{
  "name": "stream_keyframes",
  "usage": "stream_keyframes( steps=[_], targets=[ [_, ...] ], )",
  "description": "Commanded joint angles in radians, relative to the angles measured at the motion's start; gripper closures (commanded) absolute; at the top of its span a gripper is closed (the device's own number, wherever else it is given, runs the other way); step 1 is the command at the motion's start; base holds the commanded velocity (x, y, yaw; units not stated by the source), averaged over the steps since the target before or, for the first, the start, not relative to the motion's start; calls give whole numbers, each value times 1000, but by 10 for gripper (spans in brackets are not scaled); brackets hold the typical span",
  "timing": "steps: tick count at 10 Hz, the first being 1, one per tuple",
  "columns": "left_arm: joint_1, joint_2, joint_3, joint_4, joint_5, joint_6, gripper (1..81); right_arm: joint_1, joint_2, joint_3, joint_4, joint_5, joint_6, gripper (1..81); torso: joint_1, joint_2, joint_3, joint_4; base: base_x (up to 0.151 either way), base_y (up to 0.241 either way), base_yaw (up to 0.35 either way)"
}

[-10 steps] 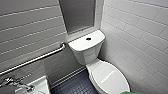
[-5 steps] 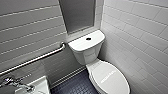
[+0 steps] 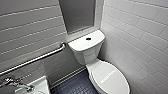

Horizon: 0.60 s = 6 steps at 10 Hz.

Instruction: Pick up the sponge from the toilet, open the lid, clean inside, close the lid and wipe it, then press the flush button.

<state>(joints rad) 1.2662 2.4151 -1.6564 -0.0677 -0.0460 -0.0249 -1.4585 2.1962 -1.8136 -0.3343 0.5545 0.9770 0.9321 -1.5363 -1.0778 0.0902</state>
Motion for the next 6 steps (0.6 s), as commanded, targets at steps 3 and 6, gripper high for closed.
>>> stream_keyframes(
  steps=[3,6],
  targets=[
    [-253,-106,112,-164,202,-36,10,-150,101,-162,-112,85,3,811,0,0,0,0,0,0,0],
    [-319,-102,107,-195,213,-36,10,-170,125,-187,-114,114,3,811,0,0,0,-13,0,0,0]
  ],
)
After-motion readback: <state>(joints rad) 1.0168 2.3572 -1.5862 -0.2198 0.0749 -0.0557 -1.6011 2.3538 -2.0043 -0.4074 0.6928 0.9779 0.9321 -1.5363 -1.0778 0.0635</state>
